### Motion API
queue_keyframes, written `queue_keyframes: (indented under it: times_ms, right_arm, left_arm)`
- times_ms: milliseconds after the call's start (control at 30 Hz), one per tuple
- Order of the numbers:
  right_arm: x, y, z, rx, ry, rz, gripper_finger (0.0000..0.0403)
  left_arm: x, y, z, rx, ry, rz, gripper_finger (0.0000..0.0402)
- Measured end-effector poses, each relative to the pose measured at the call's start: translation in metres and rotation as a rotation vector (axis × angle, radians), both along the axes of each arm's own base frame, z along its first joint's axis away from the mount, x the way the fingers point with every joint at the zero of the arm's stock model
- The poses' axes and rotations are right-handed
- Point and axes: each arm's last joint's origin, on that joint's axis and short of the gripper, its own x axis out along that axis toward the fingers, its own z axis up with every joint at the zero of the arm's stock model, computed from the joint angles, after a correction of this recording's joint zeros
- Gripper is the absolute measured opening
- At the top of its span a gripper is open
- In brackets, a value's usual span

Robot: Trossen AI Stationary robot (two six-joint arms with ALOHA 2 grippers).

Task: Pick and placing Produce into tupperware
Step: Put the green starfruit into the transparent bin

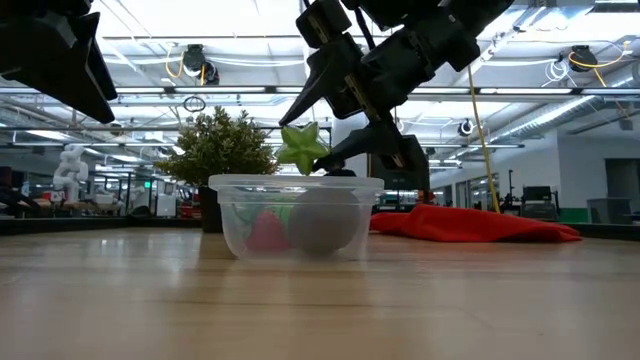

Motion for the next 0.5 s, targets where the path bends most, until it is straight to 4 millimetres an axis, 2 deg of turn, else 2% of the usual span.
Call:
queue_keyframes:
  times_ms: [500]
  right_arm:
    - [0.0025, -0.0056, 0.0024, 0.010, -0.031, -0.018, 0.0210]
  left_arm:
    - [0.0000, 0.0000, 0.0000, 0.001, 0.001, -0.001, 0.0253]
